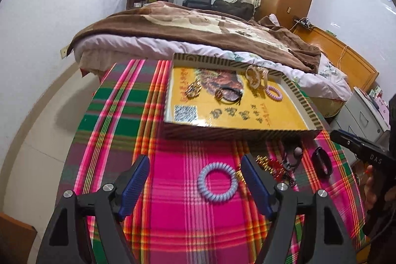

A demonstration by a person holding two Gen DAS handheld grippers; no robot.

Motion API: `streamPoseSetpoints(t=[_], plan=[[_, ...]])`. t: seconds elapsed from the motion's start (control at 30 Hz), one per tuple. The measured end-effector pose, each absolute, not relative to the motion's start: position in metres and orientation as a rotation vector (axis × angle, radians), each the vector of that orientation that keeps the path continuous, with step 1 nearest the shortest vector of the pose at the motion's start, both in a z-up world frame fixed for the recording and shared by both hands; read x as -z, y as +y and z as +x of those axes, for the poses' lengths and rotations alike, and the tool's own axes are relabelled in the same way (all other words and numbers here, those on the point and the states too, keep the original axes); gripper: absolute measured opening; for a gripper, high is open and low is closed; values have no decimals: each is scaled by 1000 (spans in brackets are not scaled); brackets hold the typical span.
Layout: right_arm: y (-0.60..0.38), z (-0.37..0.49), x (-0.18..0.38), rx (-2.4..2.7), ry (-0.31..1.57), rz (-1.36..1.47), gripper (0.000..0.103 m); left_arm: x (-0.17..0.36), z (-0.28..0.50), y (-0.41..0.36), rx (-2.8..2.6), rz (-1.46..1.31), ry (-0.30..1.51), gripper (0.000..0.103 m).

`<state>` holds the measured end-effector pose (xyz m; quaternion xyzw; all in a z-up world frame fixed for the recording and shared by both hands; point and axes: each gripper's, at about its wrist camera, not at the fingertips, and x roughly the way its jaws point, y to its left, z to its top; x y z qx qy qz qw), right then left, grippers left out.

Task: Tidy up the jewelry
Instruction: 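Grasp the black band with the right gripper while the left moves toward the blue coil hair tie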

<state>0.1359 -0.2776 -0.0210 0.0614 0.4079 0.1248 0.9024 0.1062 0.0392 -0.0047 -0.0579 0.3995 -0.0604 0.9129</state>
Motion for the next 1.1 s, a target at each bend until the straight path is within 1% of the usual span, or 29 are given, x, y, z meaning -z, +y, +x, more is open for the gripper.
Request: streamPoseSetpoints(t=[0.17, 0.4, 0.57, 0.87, 0.93, 0.97, 1.0, 1.03, 1.07, 1.1], plan=[[-292, 123, 39, -202, 862, 143, 52, 22, 103, 45, 123, -137, 853, 76], [-304, 116, 59, -127, 901, 126, 52, 40, 103, 49, 111, -145, 891, 76], [-300, 124, 69, -81, 934, 60, 52, 48, 104, 51, 114, -153, 911, 76], [-294, 136, 74, -62, 935, -8, 52, 53, 108, 49, 108, -146, 929, 76], [-293, 135, 74, -57, 931, -6, 48, 54, 109, 49, 106, -148, 932, 76], [-293, 134, 73, -62, 926, -9, 38, 55, 110, 48, 108, -148, 935, 76], [-292, 133, 73, -65, 922, -14, 26, 55, 111, 47, 105, -145, 939, 76], [-292, 133, 73, -65, 920, -19, 21, 56, 111, 46, 103, -141, 941, 76], [-292, 132, 72, -74, 920, -21, 14, 56, 112, 44, 104, -134, 944, 76], [-291, 131, 72, -78, 921, -21, 13, 56, 113, 43, 103, -131, 946, 76]])
